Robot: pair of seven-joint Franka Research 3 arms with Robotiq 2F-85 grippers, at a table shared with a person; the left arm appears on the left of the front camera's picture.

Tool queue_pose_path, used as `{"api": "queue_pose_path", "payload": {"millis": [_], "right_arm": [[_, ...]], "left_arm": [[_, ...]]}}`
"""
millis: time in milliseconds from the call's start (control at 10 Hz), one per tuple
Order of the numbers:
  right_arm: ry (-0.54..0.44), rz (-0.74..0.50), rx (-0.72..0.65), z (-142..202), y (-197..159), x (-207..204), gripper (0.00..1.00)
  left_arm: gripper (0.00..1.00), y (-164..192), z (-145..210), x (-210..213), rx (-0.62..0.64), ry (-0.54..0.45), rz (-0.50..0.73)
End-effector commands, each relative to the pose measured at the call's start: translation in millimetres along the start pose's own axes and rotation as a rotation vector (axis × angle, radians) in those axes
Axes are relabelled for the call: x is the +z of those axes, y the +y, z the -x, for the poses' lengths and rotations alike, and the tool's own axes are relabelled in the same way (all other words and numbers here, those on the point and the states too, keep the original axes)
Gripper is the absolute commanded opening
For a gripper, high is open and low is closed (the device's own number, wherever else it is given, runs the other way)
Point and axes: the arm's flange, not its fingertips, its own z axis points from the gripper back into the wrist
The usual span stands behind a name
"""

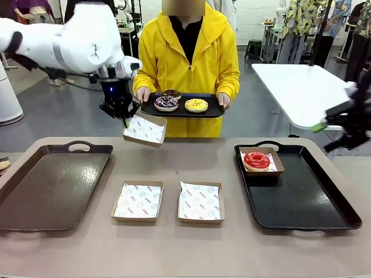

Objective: Individually package the donuts and arrange them on the tray.
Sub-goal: Place the picked Paper togo box on the Handle tray while simultaneously picking up another Paper togo box from the table with the other hand.

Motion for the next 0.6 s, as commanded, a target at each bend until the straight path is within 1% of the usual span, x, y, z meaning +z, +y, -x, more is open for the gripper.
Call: {"api": "queue_pose_path", "payload": {"millis": [0, 200, 400, 500], "right_arm": [[-0.074, -0.148, -0.049, 14.4, -46.6, 22.3, 1.00], [-0.198, -0.296, -0.156, 35.7, -91.6, 48.7, 1.00], [-0.262, -0.415, -0.235, 39.7, -127.4, 61.3, 1.00], [-0.265, -0.438, -0.236, 42.3, -137.0, 64.6, 1.00]], "left_arm": [[0.00, -5.5, -6.5, 12.7, 0.042, -0.019, -0.002], [0.00, -10.1, -9.1, 29.7, 0.055, -0.049, -0.013], [0.00, -14.6, -8.5, 32.3, 0.046, -0.057, -0.021], [0.00, -6.6, -8.3, 32.4, 0.026, -0.051, 0.013]]}}
